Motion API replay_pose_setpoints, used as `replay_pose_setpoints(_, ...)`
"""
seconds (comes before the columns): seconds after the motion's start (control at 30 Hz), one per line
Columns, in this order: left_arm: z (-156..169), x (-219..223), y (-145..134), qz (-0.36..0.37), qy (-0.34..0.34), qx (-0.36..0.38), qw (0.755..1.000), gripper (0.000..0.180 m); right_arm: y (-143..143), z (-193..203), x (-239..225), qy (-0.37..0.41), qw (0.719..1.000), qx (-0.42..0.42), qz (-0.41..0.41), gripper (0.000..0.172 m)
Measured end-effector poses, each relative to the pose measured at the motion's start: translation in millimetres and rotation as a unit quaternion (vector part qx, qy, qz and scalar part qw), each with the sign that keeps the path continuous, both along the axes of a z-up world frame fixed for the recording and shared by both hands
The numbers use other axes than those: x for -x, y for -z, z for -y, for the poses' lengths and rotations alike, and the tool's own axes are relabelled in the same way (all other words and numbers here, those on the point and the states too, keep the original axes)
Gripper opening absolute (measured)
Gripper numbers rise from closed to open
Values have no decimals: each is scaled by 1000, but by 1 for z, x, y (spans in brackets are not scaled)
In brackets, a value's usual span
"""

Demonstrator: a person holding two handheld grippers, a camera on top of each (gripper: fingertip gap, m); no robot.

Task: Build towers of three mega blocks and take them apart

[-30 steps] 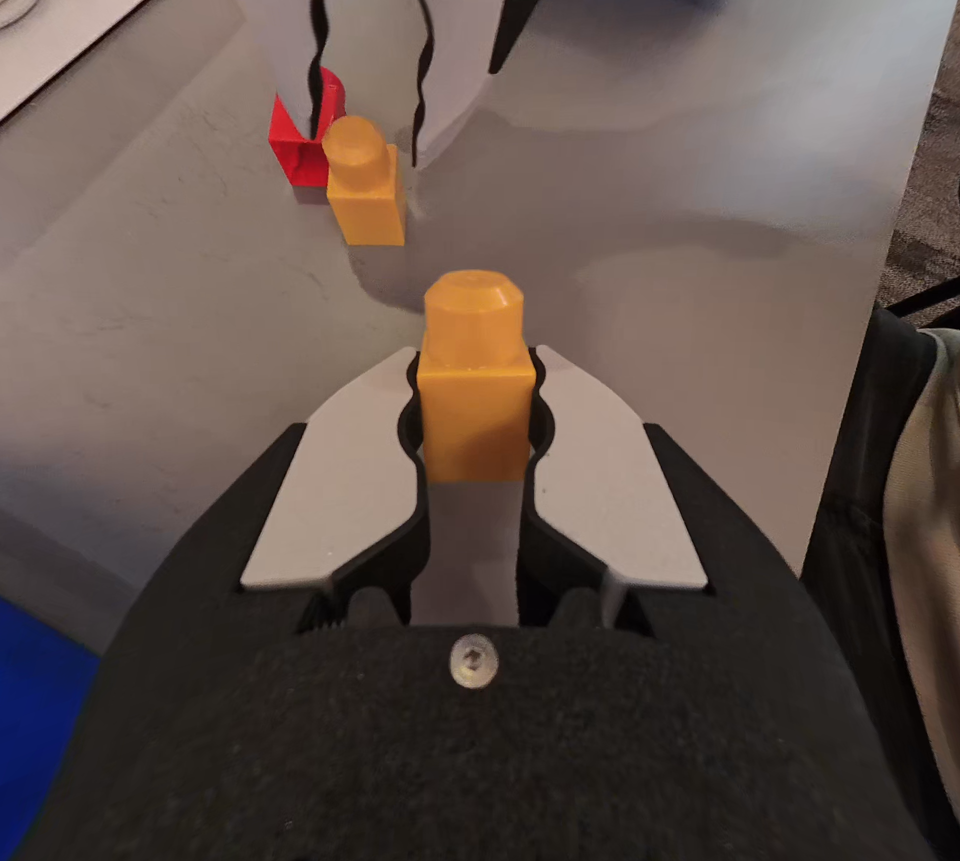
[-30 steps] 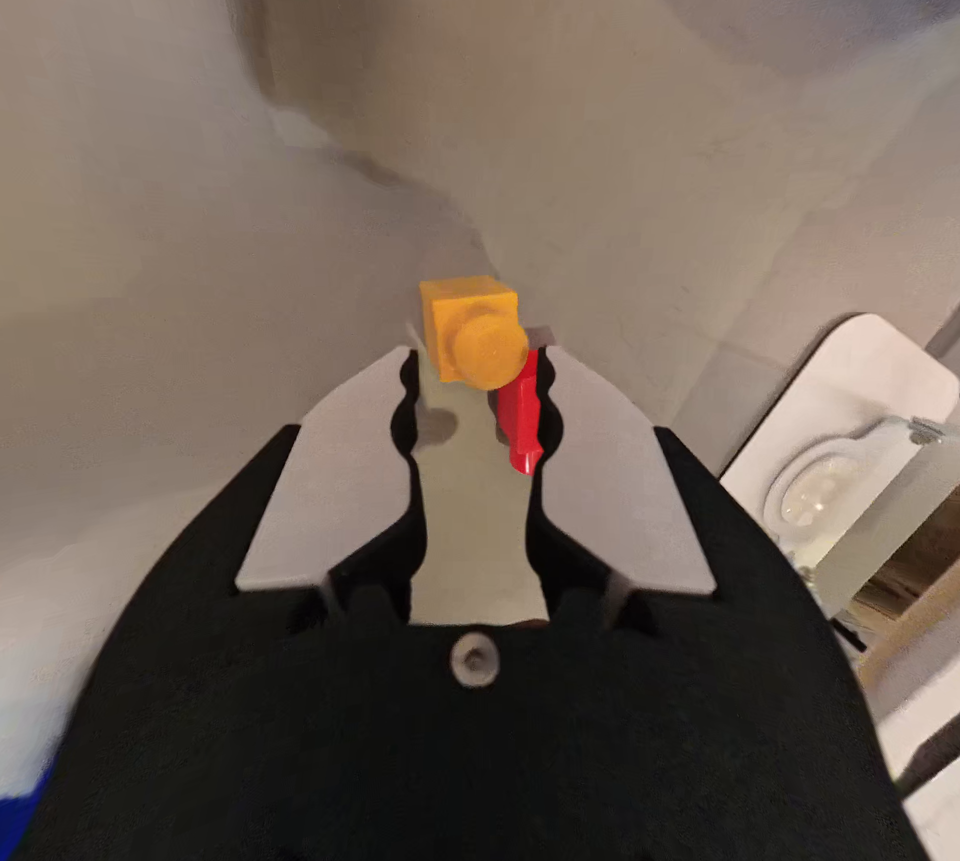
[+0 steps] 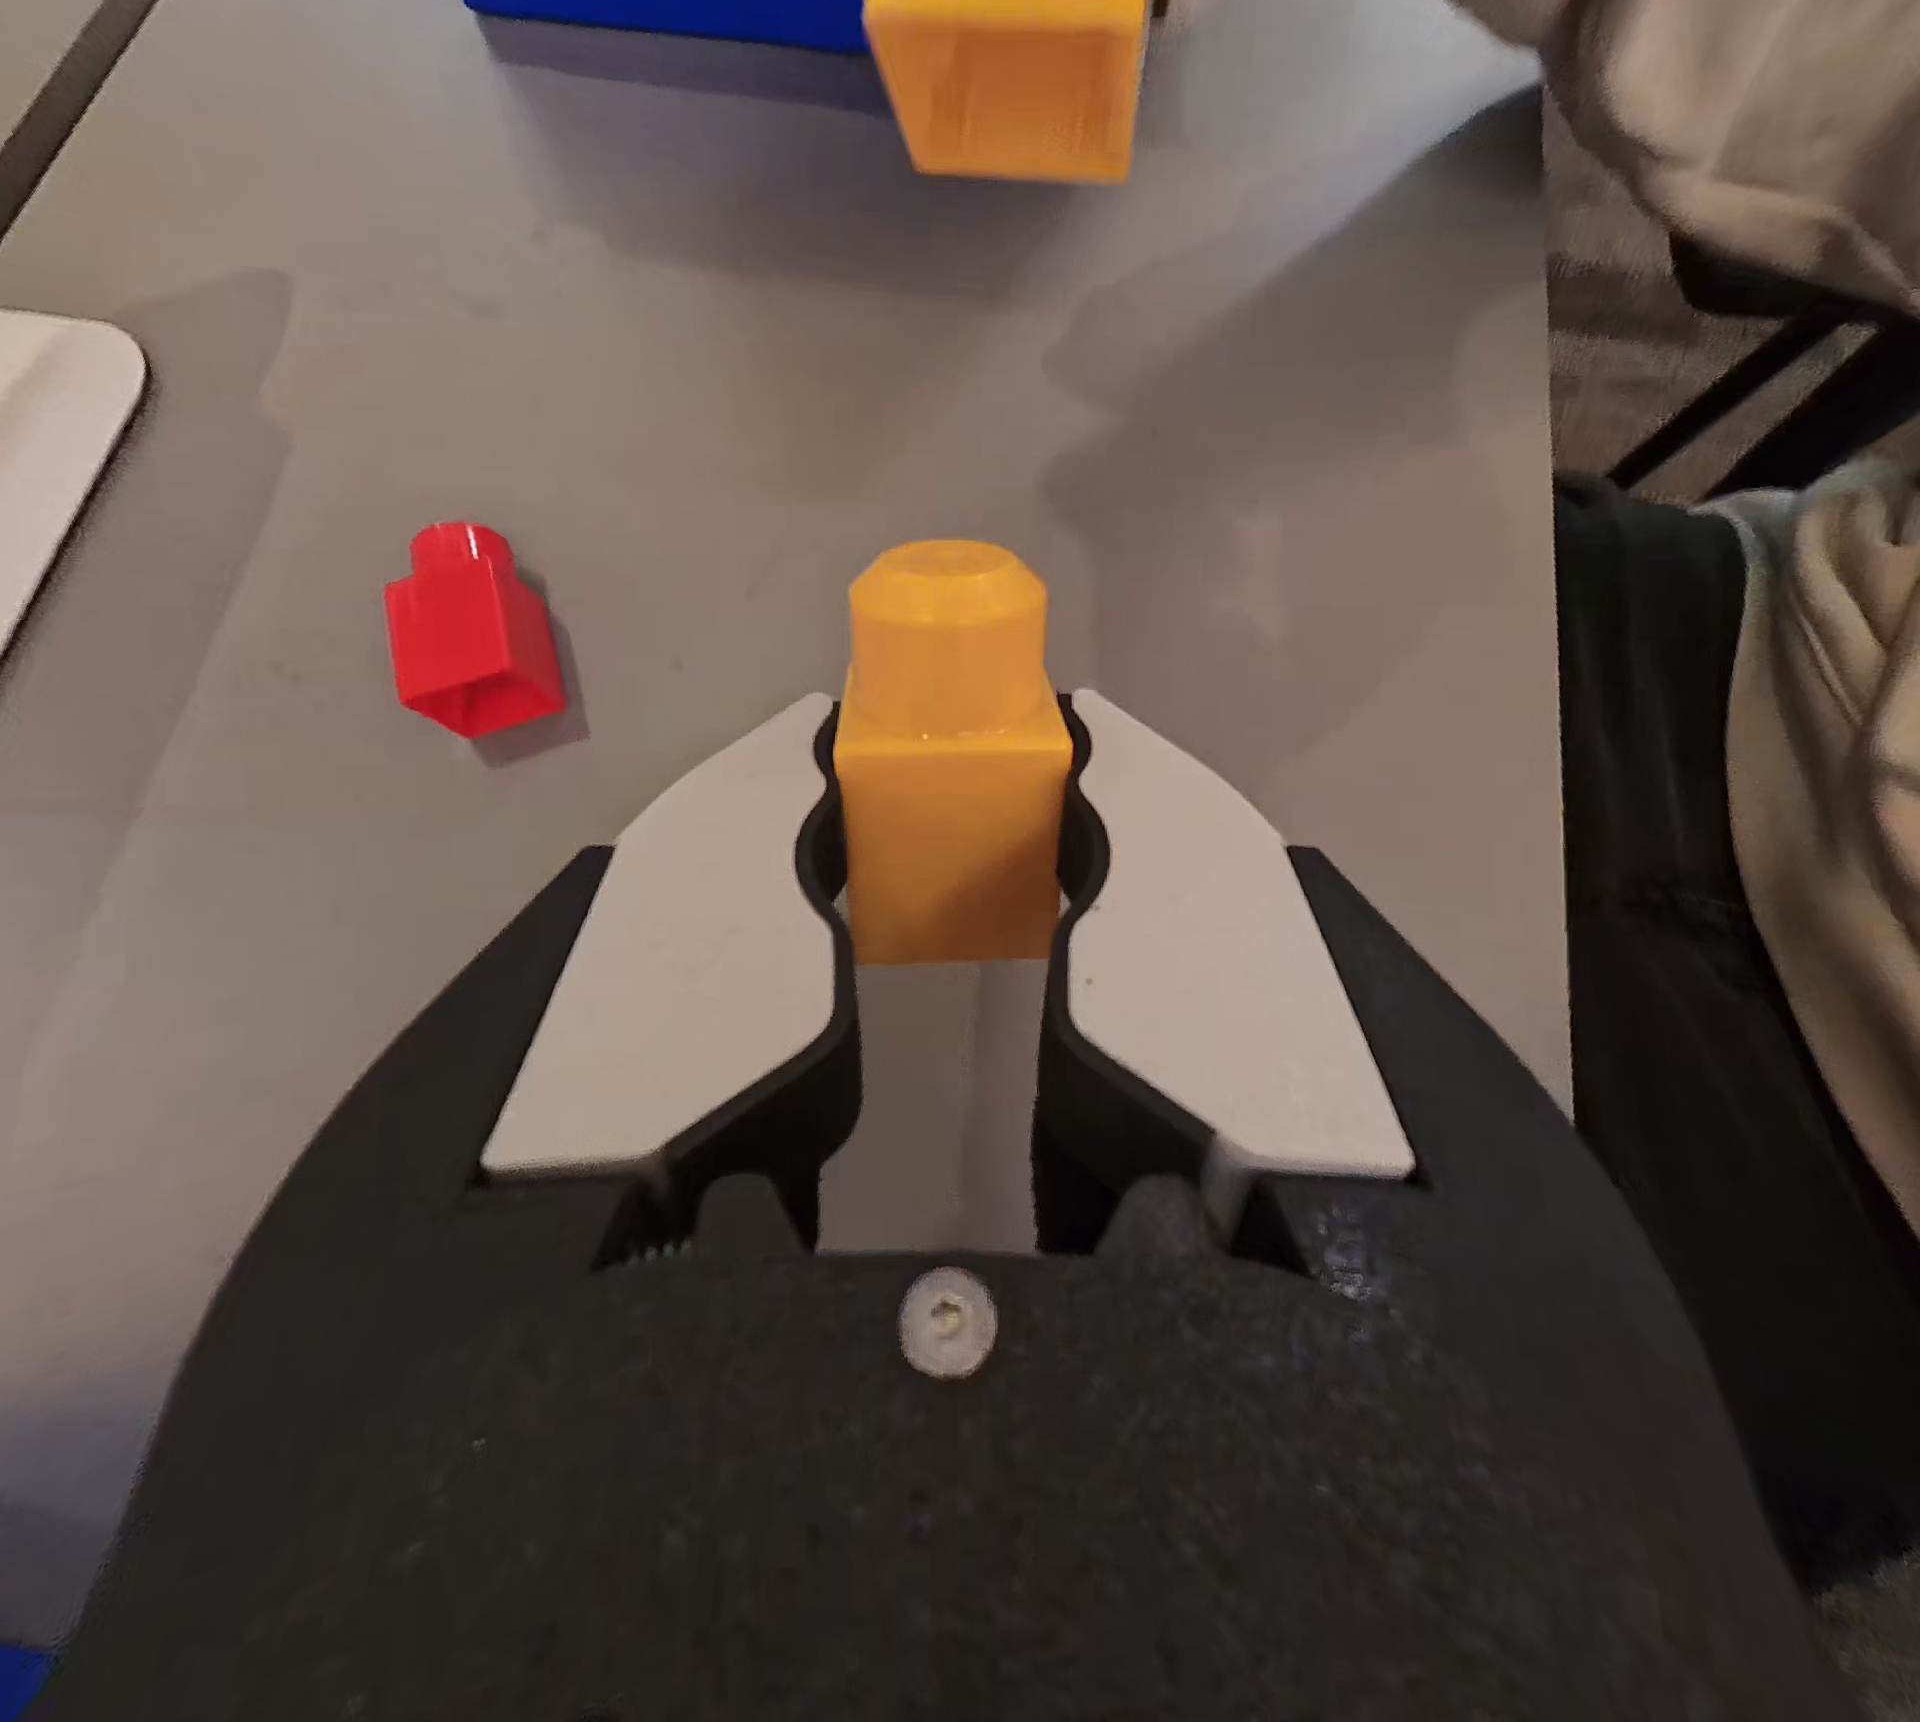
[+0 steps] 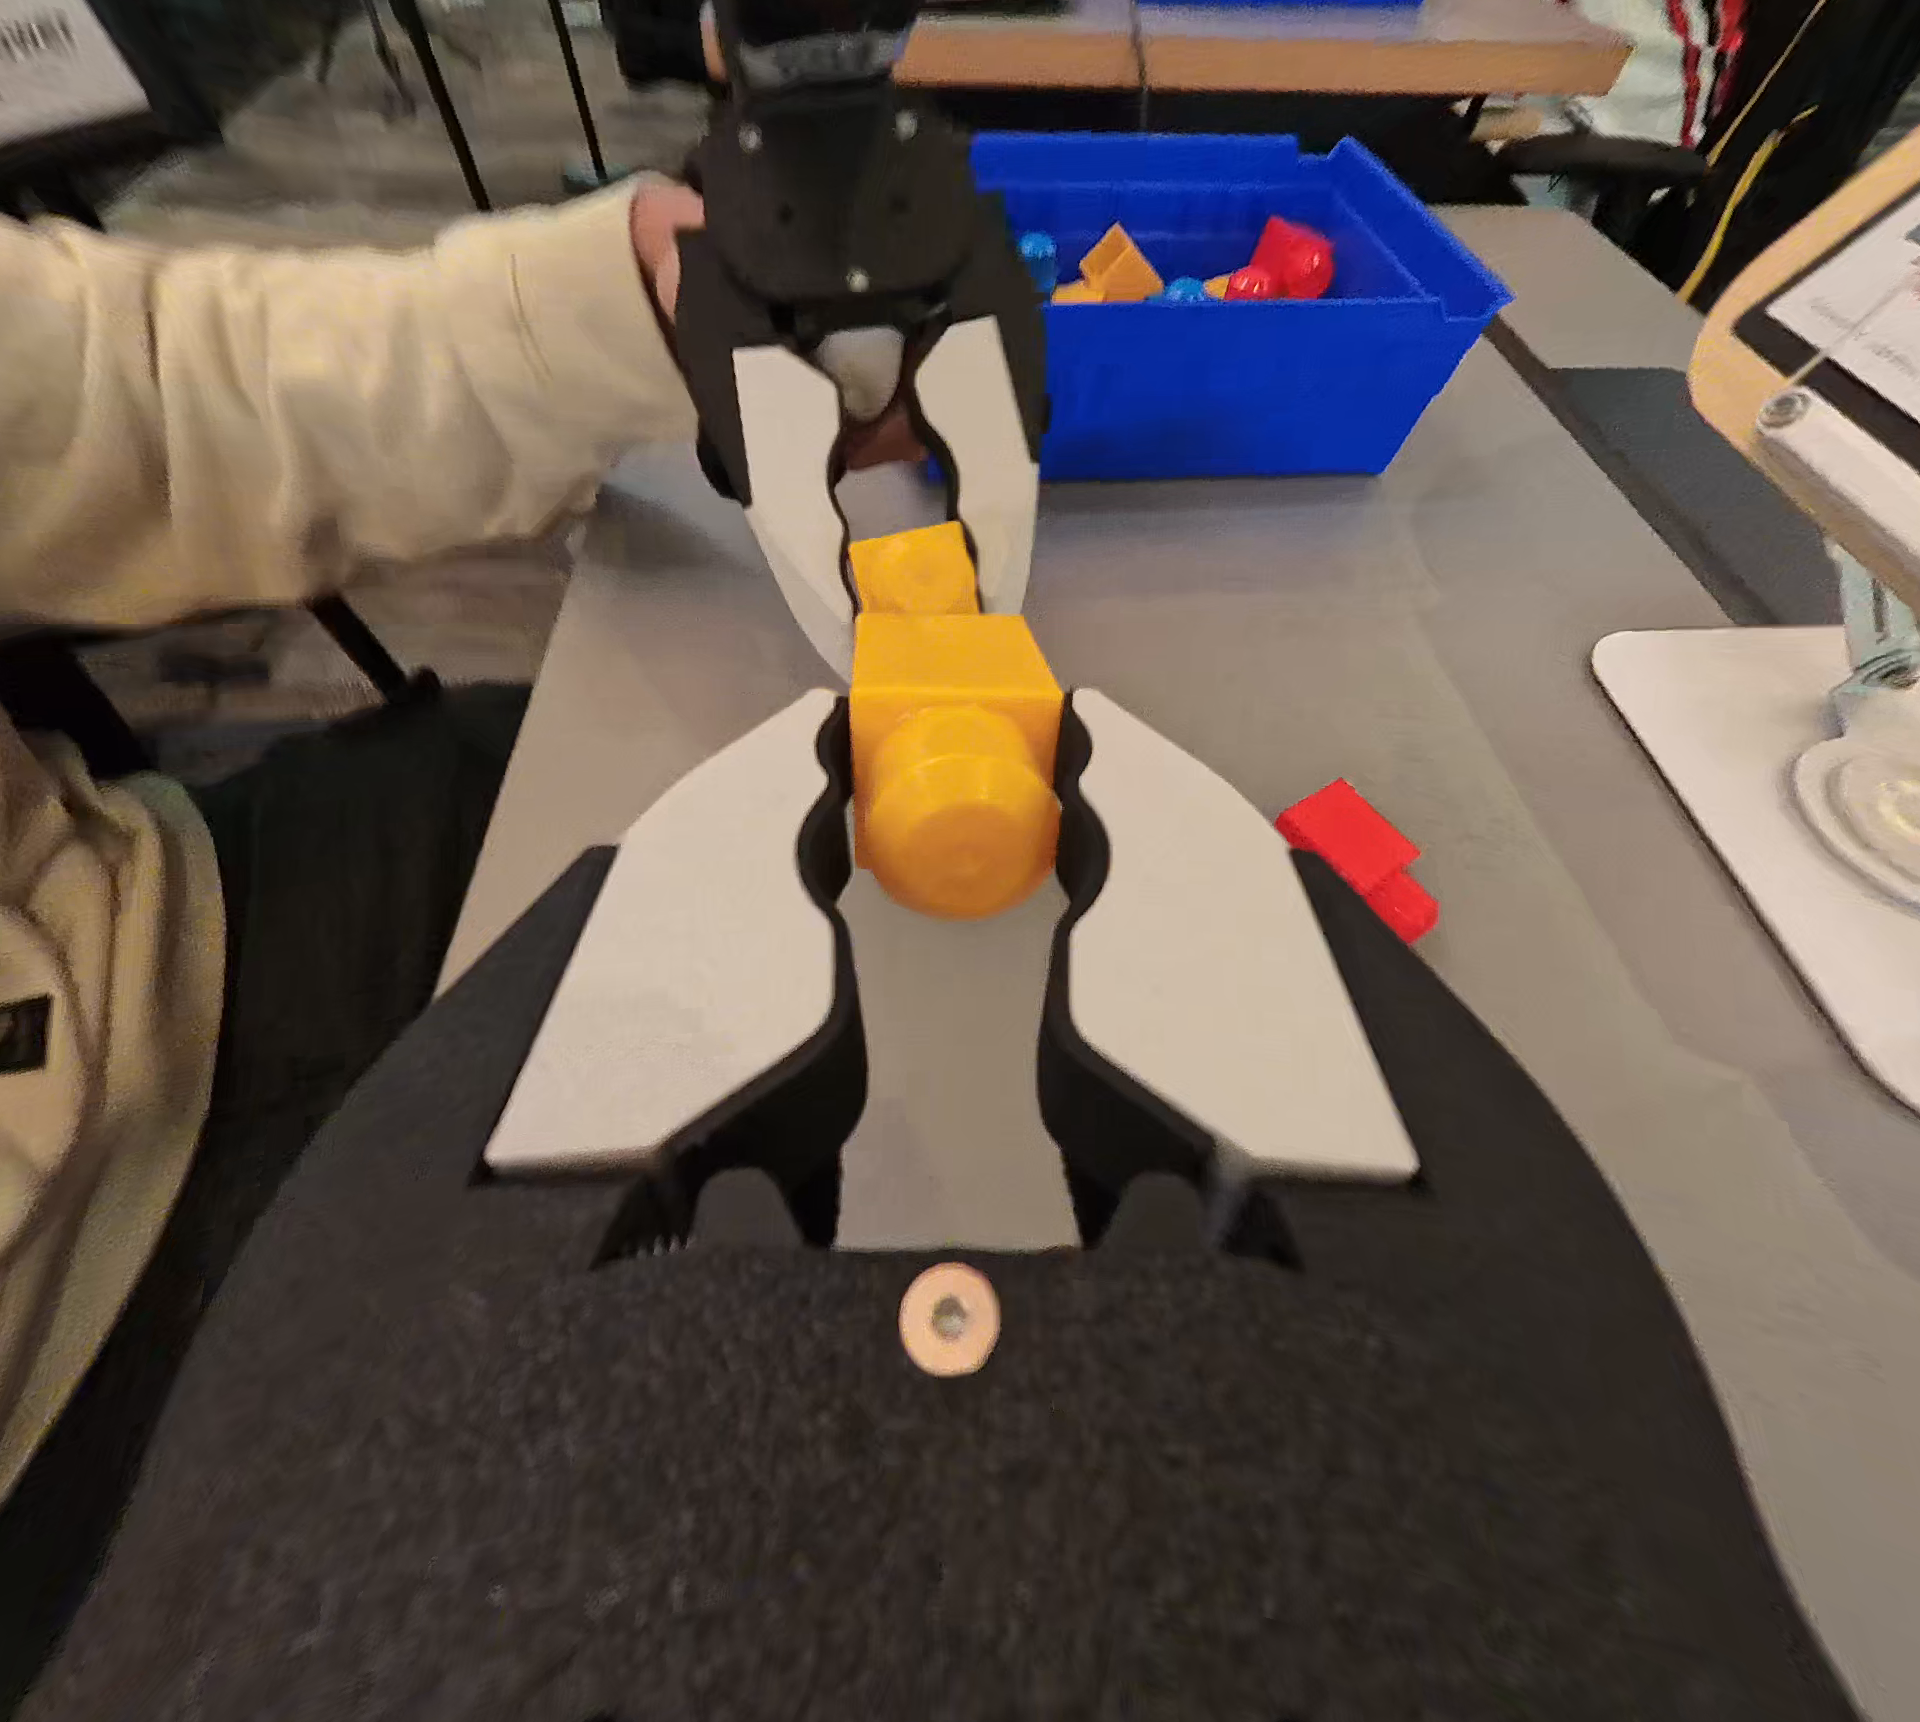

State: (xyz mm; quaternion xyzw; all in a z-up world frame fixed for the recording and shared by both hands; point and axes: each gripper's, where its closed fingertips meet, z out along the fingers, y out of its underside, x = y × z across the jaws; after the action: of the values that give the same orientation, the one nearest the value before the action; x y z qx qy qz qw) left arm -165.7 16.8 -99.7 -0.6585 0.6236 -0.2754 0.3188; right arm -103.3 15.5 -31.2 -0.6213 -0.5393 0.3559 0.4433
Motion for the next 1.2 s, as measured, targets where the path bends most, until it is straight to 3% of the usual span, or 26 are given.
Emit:
replay_pose_setpoints(0.13,-4,-15,-11,-61,27,-24,998,37,-7,-2,15,-21,998,-40,51,37)
replay_pose_setpoints(0.63,2,-40,-12,-54,51,-15,997,37,21,-1,20,-30,995,-32,95,37)
replay_pose_setpoints(1.0,6,-48,-34,65,53,9,996,37,16,1,16,-19,1000,-3,-25,37)
replay_pose_setpoints(1.1,1,-42,-36,85,35,-1,996,62,14,-1,14,-18,998,12,-55,37)
replay_pose_setpoints(1.2,-1,-34,-39,123,25,9,992,59,10,-2,10,-24,994,39,-97,37)
